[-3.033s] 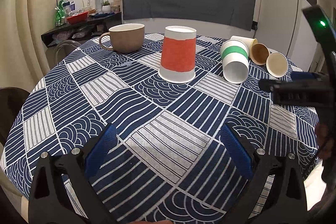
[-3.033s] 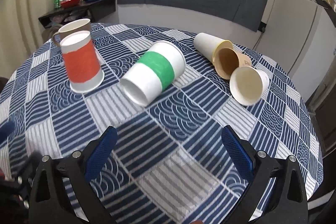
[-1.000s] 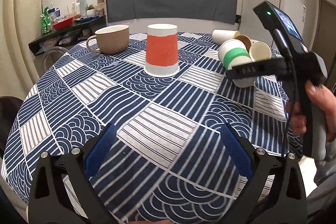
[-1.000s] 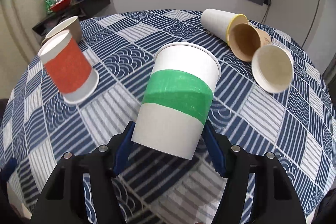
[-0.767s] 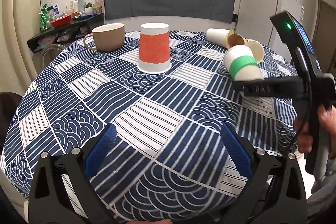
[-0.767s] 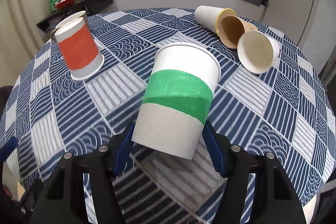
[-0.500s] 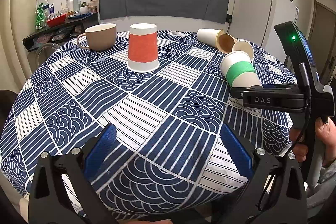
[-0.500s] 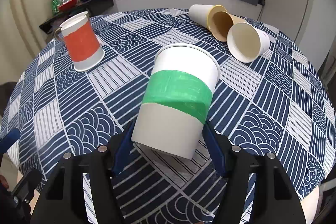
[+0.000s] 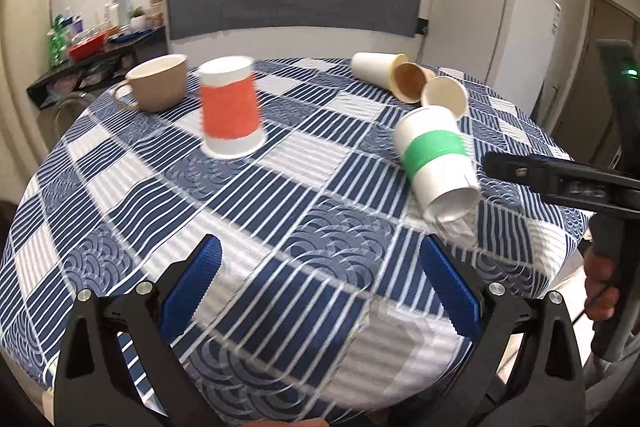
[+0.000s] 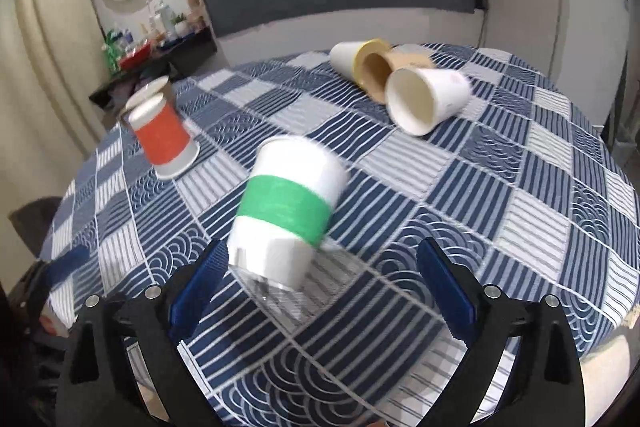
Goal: Flip cup upside down
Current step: 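Lift the green-banded cup with the right gripper and carry it toward the left gripper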
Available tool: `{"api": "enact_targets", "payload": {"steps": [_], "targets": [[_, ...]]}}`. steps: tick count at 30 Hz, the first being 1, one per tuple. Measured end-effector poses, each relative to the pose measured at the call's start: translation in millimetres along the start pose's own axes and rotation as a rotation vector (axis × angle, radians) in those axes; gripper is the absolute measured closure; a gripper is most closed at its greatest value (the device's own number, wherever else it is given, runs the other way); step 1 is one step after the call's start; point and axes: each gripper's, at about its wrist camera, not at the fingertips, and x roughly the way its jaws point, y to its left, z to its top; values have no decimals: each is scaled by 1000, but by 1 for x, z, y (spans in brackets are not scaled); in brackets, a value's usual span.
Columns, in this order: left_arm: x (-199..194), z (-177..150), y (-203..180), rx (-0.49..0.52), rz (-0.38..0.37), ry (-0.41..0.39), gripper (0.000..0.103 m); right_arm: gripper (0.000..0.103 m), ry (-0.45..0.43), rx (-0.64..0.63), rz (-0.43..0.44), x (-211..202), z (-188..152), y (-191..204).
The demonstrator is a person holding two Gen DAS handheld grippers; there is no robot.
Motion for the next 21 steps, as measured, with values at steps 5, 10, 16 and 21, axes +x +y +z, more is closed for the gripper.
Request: {"api": "enact_targets", "payload": {"steps": [5, 10, 16, 21], "targets": [[15, 14, -33, -12, -54, 0, 6, 10, -32, 90, -5, -15, -3, -45], [34, 21, -67, -24, -74, -6, 6, 10, -35, 126, 6, -16, -11, -80], [57, 22, -89, -57, -60, 34, 6, 10, -17, 147, 48, -4, -15, -110], [75, 22, -95, -112, -84, 82, 6, 10, 1, 158, 93, 5, -18, -126]]}}
